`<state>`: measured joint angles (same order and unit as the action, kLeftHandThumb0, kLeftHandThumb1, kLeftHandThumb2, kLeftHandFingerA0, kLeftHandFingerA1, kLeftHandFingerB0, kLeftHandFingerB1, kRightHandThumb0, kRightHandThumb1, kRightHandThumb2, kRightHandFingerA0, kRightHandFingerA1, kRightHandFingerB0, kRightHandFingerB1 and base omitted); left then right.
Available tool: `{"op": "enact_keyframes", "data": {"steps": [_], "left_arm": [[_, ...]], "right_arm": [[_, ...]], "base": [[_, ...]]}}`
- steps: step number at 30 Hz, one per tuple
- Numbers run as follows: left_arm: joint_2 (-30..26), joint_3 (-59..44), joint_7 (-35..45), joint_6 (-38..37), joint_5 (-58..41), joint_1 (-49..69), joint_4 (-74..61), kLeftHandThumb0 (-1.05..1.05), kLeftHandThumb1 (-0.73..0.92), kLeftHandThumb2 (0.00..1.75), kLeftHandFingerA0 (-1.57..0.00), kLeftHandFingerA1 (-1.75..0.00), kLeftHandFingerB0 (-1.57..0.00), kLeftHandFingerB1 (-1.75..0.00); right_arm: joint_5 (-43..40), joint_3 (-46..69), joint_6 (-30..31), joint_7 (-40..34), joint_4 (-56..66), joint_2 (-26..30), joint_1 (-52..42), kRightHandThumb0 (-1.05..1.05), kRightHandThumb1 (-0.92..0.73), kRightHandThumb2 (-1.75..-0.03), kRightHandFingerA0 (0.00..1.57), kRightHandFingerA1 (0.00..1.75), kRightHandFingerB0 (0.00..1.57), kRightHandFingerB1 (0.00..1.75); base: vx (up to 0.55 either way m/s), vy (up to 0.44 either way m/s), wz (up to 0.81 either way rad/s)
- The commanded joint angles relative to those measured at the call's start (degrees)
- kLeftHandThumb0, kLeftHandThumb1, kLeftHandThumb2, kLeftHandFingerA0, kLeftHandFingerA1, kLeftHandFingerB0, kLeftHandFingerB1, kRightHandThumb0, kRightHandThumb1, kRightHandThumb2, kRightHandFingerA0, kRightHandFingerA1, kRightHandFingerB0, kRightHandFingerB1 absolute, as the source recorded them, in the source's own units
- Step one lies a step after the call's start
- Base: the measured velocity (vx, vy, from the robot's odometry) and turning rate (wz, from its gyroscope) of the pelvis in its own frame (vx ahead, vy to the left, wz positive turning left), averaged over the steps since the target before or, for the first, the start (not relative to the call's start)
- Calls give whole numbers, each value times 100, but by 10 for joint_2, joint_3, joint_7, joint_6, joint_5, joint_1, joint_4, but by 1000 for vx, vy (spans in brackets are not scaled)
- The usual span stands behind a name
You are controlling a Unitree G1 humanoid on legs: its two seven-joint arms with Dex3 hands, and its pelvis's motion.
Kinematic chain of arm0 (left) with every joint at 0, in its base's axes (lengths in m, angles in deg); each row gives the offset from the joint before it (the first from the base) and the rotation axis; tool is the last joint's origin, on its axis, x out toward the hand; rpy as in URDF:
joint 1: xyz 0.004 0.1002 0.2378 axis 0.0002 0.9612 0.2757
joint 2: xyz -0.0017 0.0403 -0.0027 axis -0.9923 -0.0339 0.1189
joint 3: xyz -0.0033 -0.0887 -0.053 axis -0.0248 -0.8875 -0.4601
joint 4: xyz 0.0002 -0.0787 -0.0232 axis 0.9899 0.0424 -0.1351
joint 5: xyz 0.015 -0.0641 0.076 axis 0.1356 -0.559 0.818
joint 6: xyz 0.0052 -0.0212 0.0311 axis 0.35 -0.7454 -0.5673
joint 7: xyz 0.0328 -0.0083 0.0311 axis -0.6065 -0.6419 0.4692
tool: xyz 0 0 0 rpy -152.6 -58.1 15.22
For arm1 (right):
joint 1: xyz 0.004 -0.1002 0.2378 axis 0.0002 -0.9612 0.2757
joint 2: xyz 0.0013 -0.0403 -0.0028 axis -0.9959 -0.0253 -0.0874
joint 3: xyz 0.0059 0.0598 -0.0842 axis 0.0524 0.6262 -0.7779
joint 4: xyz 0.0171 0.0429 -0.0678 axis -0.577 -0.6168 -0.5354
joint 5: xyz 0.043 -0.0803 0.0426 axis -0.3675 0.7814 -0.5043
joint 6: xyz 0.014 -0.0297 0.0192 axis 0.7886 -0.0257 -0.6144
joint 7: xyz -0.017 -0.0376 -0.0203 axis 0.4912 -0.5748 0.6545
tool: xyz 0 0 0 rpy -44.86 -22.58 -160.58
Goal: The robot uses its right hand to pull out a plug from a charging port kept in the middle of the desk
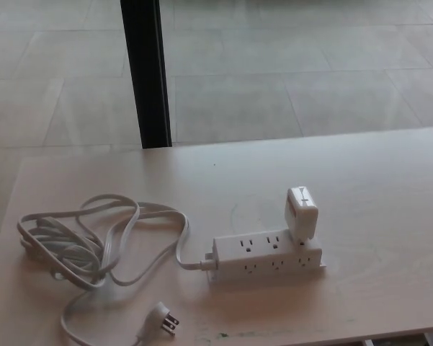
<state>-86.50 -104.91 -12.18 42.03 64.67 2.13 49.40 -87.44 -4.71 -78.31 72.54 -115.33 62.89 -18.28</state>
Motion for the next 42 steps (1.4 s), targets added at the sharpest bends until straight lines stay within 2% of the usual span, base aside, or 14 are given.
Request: {"op": "enact_keyframes", "data": {"steps": [1, 12, 14, 16, 17, 21, 25, 26, 27, 28, 30, 37, 41, 42], "left_arm": [[-39, -50, 72, -23, -60, -11, 7, -87, 82, 120, -32, -61, -5, -34], [-39, -61, 84, -29, -57, -7, 13, -84, 81, 119, -32, -62, -5, -35], [-39, -62, 86, -32, -58, -9, 20, -86, 82, 119, -32, -60, -5, -34], [-42, -61, 91, -31, -58, -12, 23, -89, 92, 80, -34, -54, -6, -32], [-42, -61, 90, -34, -59, -11, 23, -87, 82, 120, -30, -60, -5, -35], [-43, -63, 88, -36, -61, -13, 32, -84, 82, 119, -31, -60, -5, -35], [-43, -63, 94, -37, -62, -12, 32, -88, 92, 81, -35, -55, -6, -32], [-43, -62, 94, -38, -61, -12, 31, -84, 81, 121, -34, -62, 0, -31], [-42, -63, 91, -36, -62, -13, 29, -88, 92, 80, -36, -57, -6, -33], [-43, -61, 89, -37, -60, -11, 27, -85, 82, 120, -34, -63, -6, -34], [-43, -60, 91, -37, -59, -11, 24, -87, 92, 82, -36, -58, -6, -33], [-40, -65, 105, -42, -67, -17, 33, -88, 92, 82, -35, -56, -5, -33], [-41, -64, 112, -37, -68, -7, 16, -94, 89, 123, -30, -59, -7, -27], [-41, -68, 112, -36, -72, -10, 20, -92, 91, 84, -33, -55, -3, -30]], "right_arm": [[-122, 98, -35, 40, -9, 37, 19, -90, -59, -58, 84, 102, 11, 104], [-137, 119, -36, 60, 103, 98, 95, -92, -60, -59, 86, 93, 25, 84], [-143, 119, -29, 63, 106, 109, 117, -99, -50, -91, 87, 95, 34, 76], [-142, 107, -24, 48, 164, 124, 160, -93, -44, -88, 101, 93, 43, 75], [-138, 98, -6, 43, 207, 128, 169, -97, -46, -89, 105, 93, 44, 76], [-159, 67, 31, 66, 318, 131, 213, -93, -58, -59, 110, 81, 46, 65], [-192, -1, 93, 113, 457, 135, 261, -78, -50, -87, 82, 106, 14, 42], [-173, -33, 103, 115, 490, 143, 274, -76, -52, -87, 76, 104, 8, 40], [-146, -83, 107, 129, 523, 151, 300, -76, -52, -87, 77, 103, 7, 40], [-146, -103, 110, 140, 529, 148, 317, -76, -50, -86, 80, 103, 9, 40], [-143, -127, 124, 139, 546, 142, 332, -77, -47, -85, 83, 101, 17, 41], [-96, -267, 162, 141, 600, 105, 416, -75, -59, -59, 87, 103, 23, 28], [-17, -386, 170, 175, 598, 96, 476, -76, -62, -60, 86, 103, 22, 28], [-2, -409, 182, 182, 594, 96, 492, -78, -61, -59, 86, 106, 22, 29]], "base": [[0, 0, 0], [0, 0, 0], [0, 0, 0], [0, 0, 0], [0, 0, 0], [2, 0, 2], [0, 0, 0], [0, 0, 0], [0, 0, 0], [0, 0, 0], [0, 0, 0], [0, 0, 0], [0, 0, 0], [0, 0, 0]]}}
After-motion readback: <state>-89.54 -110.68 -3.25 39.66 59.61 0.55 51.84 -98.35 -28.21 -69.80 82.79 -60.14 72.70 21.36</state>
